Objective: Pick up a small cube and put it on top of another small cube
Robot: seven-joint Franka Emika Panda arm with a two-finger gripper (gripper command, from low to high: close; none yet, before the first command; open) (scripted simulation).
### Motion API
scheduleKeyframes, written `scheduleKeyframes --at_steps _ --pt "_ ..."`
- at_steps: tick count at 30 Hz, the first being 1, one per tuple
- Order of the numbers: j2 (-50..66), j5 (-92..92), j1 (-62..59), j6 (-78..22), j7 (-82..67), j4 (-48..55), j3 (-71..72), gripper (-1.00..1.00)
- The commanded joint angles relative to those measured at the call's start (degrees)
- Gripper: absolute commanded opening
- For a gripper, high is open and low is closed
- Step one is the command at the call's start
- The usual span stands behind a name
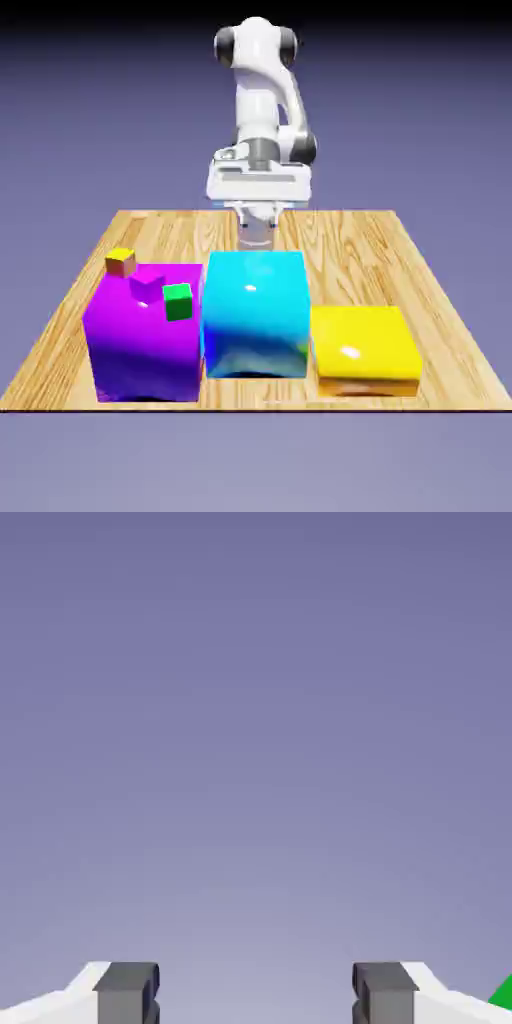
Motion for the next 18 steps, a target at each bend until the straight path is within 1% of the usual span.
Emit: scheduleKeyframes --at_steps 1,18 --pt "-0.1 0.6 0.6 -0.1 -2.0 1.1 -0.5 0.00" --pt "13.5 -5.6 14.0 -5.5 -8.8 10.6 -35.8 0.00"
